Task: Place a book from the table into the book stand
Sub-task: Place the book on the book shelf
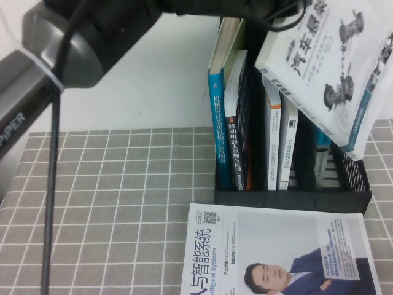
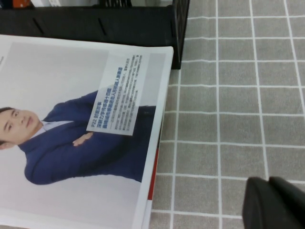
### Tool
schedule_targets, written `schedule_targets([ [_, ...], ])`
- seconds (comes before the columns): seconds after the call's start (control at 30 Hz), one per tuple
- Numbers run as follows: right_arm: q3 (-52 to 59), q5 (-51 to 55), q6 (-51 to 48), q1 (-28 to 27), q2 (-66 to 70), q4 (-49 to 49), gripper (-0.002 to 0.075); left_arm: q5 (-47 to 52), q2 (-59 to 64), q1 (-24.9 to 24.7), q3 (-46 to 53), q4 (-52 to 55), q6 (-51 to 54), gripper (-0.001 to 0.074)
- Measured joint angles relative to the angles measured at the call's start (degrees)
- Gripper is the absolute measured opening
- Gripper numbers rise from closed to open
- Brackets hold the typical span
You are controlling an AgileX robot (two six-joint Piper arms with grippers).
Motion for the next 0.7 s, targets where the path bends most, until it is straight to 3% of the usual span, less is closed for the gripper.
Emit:
schedule_targets([
  [0.2,0.0,0.0,0.0,0.0,0.0,-2.0,-0.0004,1.0,0.5,-0.5,-0.8,15.6,-14.7,0.0116],
  [0.5,0.0,0.0,0.0,0.0,0.0,-4.1,-0.0004,3.6,0.4,-5.8,-5.2,34.6,-24.7,0.0116],
  [0.7,0.0,0.0,0.0,0.0,0.0,-4.2,-0.0004,4.1,0.4,-6.9,-5.5,40.1,-30.4,0.0116],
])
